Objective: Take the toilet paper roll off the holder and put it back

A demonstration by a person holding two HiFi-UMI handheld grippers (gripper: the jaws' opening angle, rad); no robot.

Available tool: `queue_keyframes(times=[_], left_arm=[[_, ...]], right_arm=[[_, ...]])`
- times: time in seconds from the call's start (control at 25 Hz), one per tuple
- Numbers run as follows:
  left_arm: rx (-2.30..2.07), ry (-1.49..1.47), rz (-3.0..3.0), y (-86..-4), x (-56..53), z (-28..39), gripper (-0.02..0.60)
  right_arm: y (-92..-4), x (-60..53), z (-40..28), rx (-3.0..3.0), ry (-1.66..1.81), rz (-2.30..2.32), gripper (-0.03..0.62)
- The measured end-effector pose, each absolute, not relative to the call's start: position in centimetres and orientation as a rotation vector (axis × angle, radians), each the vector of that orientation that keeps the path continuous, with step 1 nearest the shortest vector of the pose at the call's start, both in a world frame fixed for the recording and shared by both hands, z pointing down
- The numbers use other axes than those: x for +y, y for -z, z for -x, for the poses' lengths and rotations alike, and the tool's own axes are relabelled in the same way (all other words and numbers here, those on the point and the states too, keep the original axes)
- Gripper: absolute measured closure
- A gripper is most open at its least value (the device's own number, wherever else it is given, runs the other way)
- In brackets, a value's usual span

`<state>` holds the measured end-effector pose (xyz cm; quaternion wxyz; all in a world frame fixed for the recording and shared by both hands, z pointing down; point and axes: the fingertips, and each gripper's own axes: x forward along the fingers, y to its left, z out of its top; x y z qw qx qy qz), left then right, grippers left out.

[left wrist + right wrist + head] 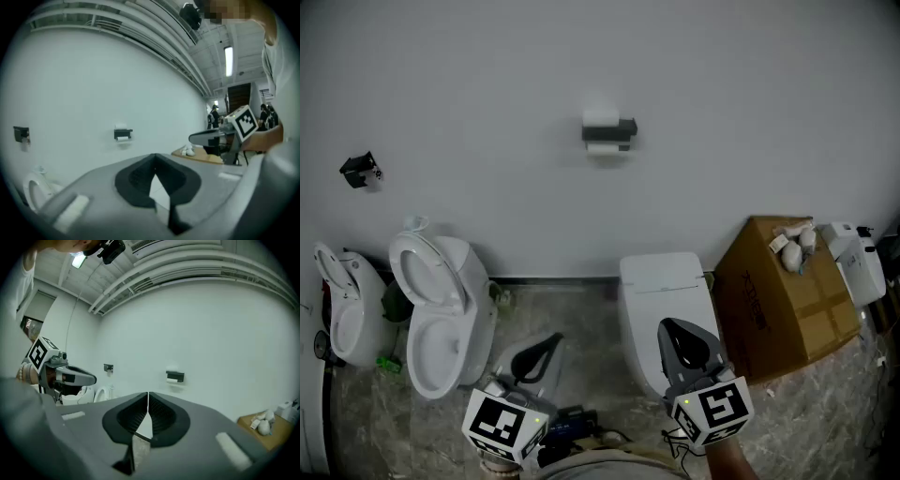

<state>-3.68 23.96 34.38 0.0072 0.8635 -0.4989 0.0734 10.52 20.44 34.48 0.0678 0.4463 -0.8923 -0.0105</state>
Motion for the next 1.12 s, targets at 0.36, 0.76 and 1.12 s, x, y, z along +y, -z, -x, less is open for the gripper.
queue_keyframes(times=[0.36,0.76,1.12], left_arm=[[-1.560,-0.229,-2.700,-34.4,24.0,3.5,0.589],[-1.563,-0.231,-2.698,-34.4,24.4,3.1,0.589],[-1.578,-0.207,-2.687,-34.2,24.6,2.8,0.588]], right_arm=[[-34.3,20.5,-10.6,-2.690,0.037,-1.341,0.583],[-34.4,20.9,-11.0,-2.696,0.026,-1.345,0.583],[-34.6,20.9,-11.5,-2.717,-0.022,-1.358,0.583]])
